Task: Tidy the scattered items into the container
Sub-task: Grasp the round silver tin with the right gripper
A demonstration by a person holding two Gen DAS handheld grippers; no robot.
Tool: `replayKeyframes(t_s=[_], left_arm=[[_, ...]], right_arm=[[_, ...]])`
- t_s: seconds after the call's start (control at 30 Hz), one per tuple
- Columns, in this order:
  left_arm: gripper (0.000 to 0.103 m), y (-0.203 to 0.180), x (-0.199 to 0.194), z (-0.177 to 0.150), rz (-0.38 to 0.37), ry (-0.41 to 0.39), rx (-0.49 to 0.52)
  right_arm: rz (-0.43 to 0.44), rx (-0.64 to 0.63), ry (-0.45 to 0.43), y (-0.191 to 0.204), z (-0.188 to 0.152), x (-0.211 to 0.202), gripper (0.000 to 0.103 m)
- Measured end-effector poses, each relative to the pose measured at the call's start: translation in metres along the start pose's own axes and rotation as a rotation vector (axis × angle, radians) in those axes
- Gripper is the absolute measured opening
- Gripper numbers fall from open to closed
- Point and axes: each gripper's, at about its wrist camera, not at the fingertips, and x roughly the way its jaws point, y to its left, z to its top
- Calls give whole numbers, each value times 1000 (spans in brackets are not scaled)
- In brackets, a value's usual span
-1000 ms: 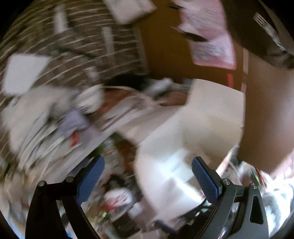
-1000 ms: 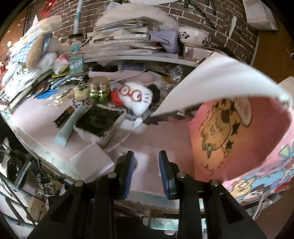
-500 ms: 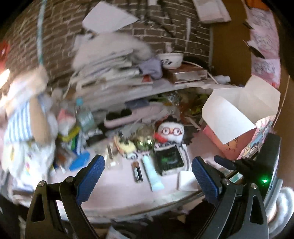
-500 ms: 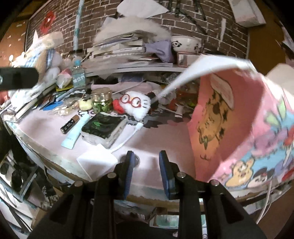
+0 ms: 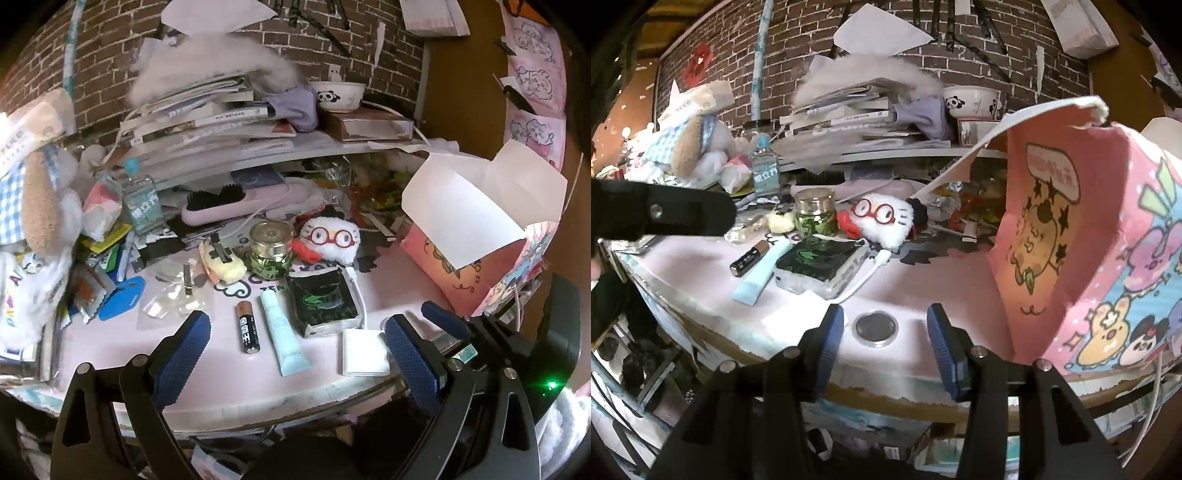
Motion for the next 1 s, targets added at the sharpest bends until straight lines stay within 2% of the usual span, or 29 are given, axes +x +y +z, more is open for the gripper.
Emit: replayKeyframes(t_s=[0.1,0.27,0.33,0.43,0.73,1.0], left_arm=[[95,4,1,0,4,1,-10],[95,7,4,-1,4,10,-20],[95,8,6,-1,4,14,-23],[95,7,7,-2,1,19,-24],[95,7,9,-3,-1,27,-21],[95,10,9,-2,11,26,-28]], right_arm=[[17,29,23,-4,-2,7,44],[14,19,2,-1,-6,8,42],[19,5,-9,2,-7,7,32],[28,-14,-19,7,-8,7,25],[28,-19,-28,7,-8,5,25],[5,-76,-89,14,3,-5,25]])
